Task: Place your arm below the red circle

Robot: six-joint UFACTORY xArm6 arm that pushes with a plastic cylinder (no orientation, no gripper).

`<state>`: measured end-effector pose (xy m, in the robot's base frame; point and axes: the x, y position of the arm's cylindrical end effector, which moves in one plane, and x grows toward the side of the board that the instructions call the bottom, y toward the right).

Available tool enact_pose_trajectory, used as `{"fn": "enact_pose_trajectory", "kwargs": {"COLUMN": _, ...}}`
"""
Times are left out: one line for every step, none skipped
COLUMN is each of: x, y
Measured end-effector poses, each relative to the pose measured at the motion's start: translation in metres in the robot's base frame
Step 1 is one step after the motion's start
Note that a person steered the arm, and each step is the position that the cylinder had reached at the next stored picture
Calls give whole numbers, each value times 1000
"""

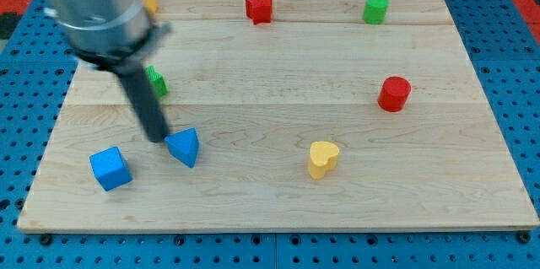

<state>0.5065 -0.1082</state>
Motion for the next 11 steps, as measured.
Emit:
{"fn": "enact_pose_trajectory", "kwargs": {"x": 16, "y": 76}}
{"fn": "enact_pose_trajectory", "kwargs": {"x": -3, "y": 67}}
{"fn": "enact_pose_trajectory", "kwargs": {"x": -22, "y": 58}}
{"fn": "enact_pose_trajectory", "kwargs": {"x": -31, "y": 70}}
{"fn": "enact_pose_trajectory", "kwargs": {"x": -38, "y": 74}}
{"fn": "enact_pose_trajectory", "kwargs": {"x": -38, "y": 96}}
{"fn": "enact_pose_trajectory", "kwargs": {"x": -38, "y": 118}}
{"fn": "enact_pose_trajectory", "kwargs": {"x": -38, "y": 141}}
{"fn": "enact_pose_trajectory", "kwargs": {"x": -34, "y": 176}}
{"fn": "enact_pose_trajectory", "kwargs": {"x": -18, "y": 235}}
{"fn": "enact_pose_trajectory", "kwargs": {"x": -8, "y": 267}}
